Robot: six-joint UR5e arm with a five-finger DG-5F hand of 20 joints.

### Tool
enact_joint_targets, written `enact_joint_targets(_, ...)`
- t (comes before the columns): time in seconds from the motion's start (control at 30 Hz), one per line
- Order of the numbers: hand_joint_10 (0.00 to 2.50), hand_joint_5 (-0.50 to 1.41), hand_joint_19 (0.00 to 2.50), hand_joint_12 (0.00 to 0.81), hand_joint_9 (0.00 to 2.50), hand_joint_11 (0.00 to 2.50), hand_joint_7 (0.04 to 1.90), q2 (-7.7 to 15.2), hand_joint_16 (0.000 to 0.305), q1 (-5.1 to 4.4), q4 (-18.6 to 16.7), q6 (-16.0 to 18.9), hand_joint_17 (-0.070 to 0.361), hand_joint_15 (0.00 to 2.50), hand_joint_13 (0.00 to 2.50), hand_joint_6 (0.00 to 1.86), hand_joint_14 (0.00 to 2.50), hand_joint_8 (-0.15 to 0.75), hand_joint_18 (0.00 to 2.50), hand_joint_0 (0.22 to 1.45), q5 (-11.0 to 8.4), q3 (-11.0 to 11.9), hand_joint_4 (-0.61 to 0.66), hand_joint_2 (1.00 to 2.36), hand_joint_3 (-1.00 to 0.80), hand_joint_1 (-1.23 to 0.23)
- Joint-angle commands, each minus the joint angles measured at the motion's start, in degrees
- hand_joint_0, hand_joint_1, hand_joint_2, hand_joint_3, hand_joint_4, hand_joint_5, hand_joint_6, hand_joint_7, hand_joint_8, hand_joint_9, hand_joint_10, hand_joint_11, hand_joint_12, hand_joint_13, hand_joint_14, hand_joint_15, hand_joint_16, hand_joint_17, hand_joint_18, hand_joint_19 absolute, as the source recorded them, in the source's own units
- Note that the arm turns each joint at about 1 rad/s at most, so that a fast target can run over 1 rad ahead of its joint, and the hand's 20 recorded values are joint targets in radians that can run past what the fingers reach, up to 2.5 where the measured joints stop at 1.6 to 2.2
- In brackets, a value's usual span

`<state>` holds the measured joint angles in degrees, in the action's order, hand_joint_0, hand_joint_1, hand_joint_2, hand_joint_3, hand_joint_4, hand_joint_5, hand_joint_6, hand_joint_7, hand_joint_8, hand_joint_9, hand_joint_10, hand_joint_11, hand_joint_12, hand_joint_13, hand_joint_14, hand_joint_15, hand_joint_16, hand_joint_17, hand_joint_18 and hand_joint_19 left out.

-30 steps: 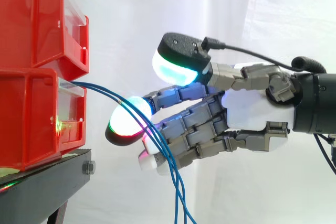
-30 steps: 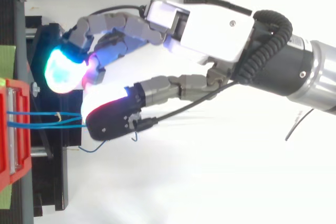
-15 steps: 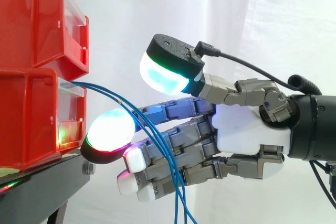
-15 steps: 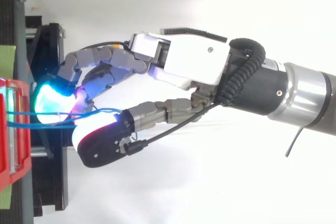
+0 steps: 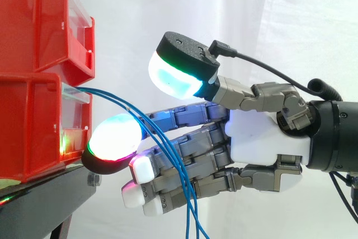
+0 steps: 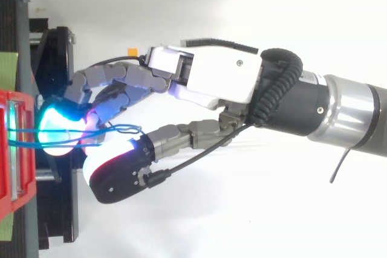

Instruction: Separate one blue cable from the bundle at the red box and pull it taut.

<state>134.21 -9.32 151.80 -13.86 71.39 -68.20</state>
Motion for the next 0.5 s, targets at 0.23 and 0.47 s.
enact_joint_targets(0.23, 0.01, -0.18, 0.6, 0.238, 0.8, 0.85, 0.96, 0.0, 0.02, 0.0, 0.2, 2.3, 0.044, 0.56, 0.68, 0.5, 0.02, 0.289, 0.3, 0.57, 1.74, 0.0, 0.19, 1.01, -0.4, -0.63)
enact_joint_targets(0.47, 0.01, -0.18, 0.6, 0.235, 0.8, 0.85, 0.97, 0.0, 0.019, 0.0, 0.6, 4.5, 0.043, 0.57, 0.69, 0.5, 0.02, 0.288, 0.31, 0.57, 1.82, 0.0, 0.19, 1.01, -0.4, -0.63)
